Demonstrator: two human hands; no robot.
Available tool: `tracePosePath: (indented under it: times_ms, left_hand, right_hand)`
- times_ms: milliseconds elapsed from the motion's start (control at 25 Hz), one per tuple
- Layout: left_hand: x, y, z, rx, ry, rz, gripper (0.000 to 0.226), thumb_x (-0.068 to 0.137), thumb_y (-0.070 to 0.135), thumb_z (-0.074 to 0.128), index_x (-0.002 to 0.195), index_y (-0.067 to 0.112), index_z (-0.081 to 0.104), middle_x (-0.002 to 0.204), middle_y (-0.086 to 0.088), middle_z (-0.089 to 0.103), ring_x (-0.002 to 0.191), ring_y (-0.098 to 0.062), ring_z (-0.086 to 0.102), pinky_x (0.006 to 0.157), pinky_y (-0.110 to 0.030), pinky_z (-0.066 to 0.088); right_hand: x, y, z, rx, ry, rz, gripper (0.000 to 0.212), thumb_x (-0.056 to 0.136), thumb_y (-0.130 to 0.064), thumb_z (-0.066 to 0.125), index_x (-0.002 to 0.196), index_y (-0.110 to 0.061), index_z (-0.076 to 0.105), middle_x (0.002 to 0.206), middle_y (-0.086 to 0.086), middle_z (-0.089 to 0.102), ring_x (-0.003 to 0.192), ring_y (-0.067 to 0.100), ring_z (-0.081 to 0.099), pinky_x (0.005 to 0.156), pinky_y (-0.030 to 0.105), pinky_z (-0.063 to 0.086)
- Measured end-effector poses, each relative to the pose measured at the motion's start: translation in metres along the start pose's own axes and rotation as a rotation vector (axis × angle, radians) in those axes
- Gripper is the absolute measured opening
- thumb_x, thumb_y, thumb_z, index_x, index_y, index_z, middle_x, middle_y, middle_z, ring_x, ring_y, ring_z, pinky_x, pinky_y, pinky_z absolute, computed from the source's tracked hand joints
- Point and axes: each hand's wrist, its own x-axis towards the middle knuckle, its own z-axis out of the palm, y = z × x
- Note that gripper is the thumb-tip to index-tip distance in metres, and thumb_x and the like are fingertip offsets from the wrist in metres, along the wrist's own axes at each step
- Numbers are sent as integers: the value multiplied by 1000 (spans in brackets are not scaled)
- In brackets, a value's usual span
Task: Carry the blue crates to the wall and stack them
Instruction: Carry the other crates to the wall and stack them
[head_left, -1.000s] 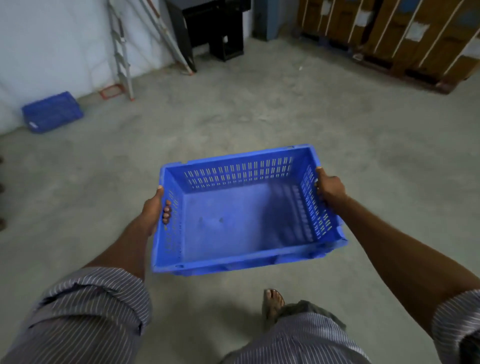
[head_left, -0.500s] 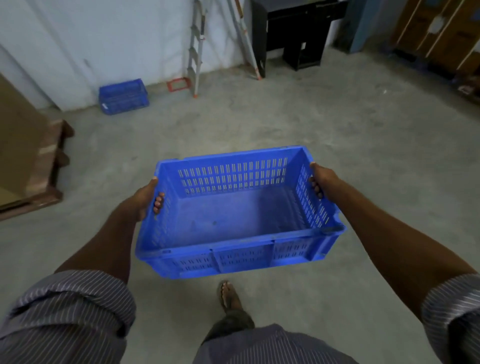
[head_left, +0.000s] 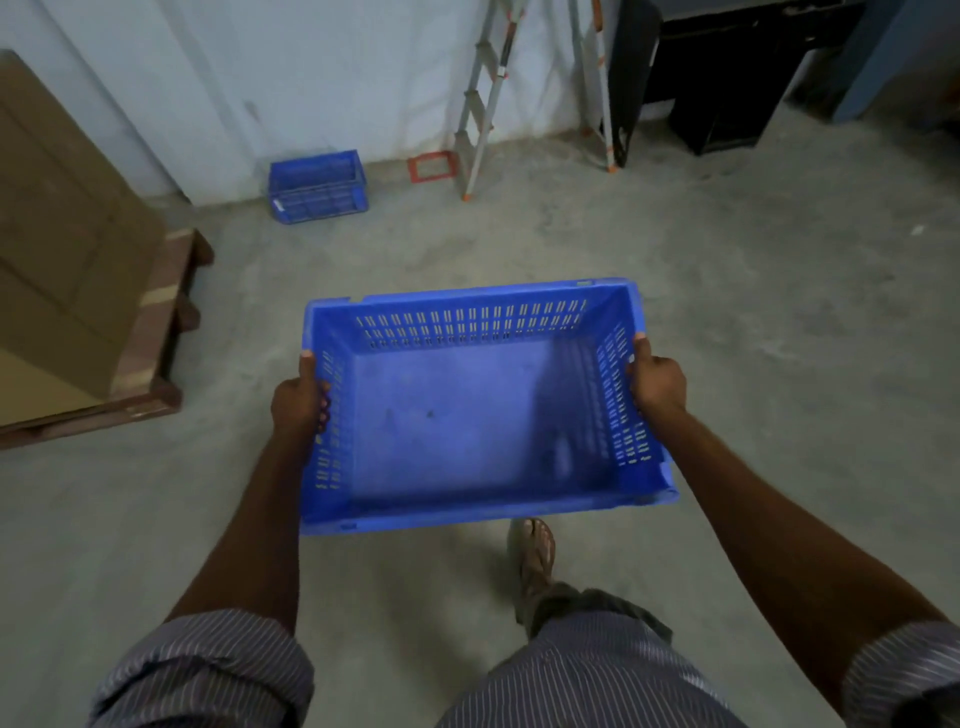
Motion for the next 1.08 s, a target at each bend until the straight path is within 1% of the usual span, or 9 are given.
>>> tracePosePath:
  times_ms: [120, 200, 320, 600, 640, 720, 800, 920, 1080]
  left_hand:
    - [71, 23, 21, -21, 30, 27, 62, 96, 67, 46, 68, 13, 59, 45, 1, 47, 30, -10, 40, 36, -17, 32]
    - [120, 47, 36, -28, 44, 28, 61, 96, 67, 46, 69, 13, 58, 45, 1, 47, 30, -10, 40, 35, -17, 32]
    - [190, 90, 49, -29, 59, 16, 62, 95, 69, 47, 72, 13, 59, 47, 0, 47, 33, -13, 40, 38, -20, 32]
    - [358, 169, 57, -37, 89, -16, 62, 95, 68, 47, 75, 12, 60, 58, -6, 50, 45, -19, 43, 45, -25, 37]
    - [387, 177, 56, -42, 74, -31, 61, 96, 68, 46, 75, 12, 59, 58, -5, 49, 45, -18, 42, 45, -25, 37]
    - [456, 195, 52, -72, 3, -65, 58, 101, 63, 40, 78, 12, 57, 58, -2, 44, 42, -14, 38, 42, -22, 33]
    - [523, 212, 47, -92, -69, -85, 55, 104, 59, 35, 82, 12, 55, 59, 0, 41, 37, -9, 34, 38, -19, 30]
    - [620, 246, 30, -78, -124, -83, 56, 105, 58, 33, 83, 11, 54, 60, -1, 41, 37, -8, 34, 38, -20, 31]
    - [739, 292, 13, -58, -141, -100, 58, 103, 61, 33, 83, 12, 54, 63, -2, 41, 35, -7, 36, 37, -19, 32]
  right_hand:
    - [70, -38, 53, 101, -15, -7, 102, 59, -106, 31, 69, -13, 71, 78, 16, 73, 77, 39, 69, 85, 56, 57]
    - [121, -72, 86, 113, -62, -18, 91, 66, -100, 38, 63, -14, 67, 67, 10, 68, 69, 34, 63, 82, 58, 57]
    - [175, -142, 124, 91, -110, -16, 80, 74, -89, 40, 60, -15, 66, 61, 6, 63, 66, 31, 60, 80, 54, 55]
    - [281, -307, 237, 44, -190, -81, 75, 78, -85, 40, 64, -16, 66, 60, 6, 61, 59, 28, 56, 73, 49, 53]
    - [292, -329, 257, 36, -201, -88, 73, 82, -82, 41, 65, -16, 66, 60, 7, 61, 58, 28, 56, 70, 47, 52]
    - [319, -375, 304, 25, -227, -84, 66, 93, -71, 43, 67, -15, 65, 59, 7, 58, 51, 26, 51, 57, 38, 46]
    - [346, -417, 351, 27, -263, -77, 59, 99, -61, 44, 72, -12, 63, 59, 6, 54, 47, 23, 45, 49, 32, 38]
    - [384, -485, 420, 42, -325, -74, 51, 101, -51, 43, 77, -10, 62, 60, 6, 49, 46, 22, 40, 48, 30, 34]
    - [424, -570, 502, 13, -346, -69, 50, 104, -48, 41, 78, -10, 62, 62, 6, 48, 48, 21, 40, 48, 30, 35]
